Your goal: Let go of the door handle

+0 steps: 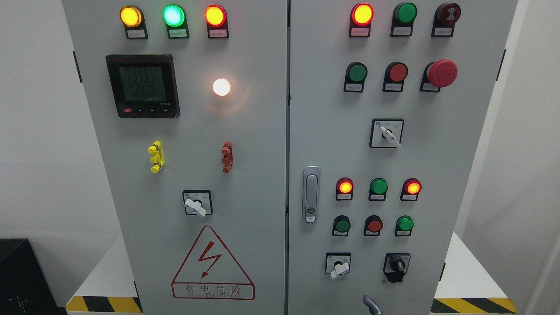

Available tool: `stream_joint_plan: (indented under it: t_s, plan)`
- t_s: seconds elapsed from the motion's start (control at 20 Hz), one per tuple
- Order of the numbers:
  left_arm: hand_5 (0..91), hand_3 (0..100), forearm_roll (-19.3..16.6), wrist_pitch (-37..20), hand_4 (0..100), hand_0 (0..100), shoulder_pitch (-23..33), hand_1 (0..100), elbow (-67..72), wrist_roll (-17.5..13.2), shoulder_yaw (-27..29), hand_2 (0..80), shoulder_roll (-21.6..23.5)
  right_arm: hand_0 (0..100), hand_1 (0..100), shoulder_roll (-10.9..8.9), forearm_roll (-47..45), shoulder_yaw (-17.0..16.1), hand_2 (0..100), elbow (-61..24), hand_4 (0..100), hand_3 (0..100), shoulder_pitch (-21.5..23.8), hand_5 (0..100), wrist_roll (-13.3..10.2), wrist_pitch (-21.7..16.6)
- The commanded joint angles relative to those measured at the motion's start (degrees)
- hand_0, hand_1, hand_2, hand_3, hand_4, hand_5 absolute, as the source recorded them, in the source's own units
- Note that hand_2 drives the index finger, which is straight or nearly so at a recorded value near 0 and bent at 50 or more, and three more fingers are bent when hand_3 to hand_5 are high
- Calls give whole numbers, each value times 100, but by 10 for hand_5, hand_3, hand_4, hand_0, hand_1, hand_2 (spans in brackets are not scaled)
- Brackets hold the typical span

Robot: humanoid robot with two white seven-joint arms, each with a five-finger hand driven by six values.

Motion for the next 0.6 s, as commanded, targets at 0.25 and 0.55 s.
stream_joint_plan:
  t_s: [0.25, 0.55]
  plan:
    - [0, 89, 0, 2, 13, 0, 0, 0, -114, 3, -123, 23, 0, 398, 293, -1, 0, -34, 0, 4, 59, 34, -24, 29, -21, 0]
    - [0, 87, 0, 2, 13, 0, 0, 0, -114, 3, -123, 22, 0, 401, 295, -1, 0, -25, 0, -5, 69, 40, -32, 28, -21, -8]
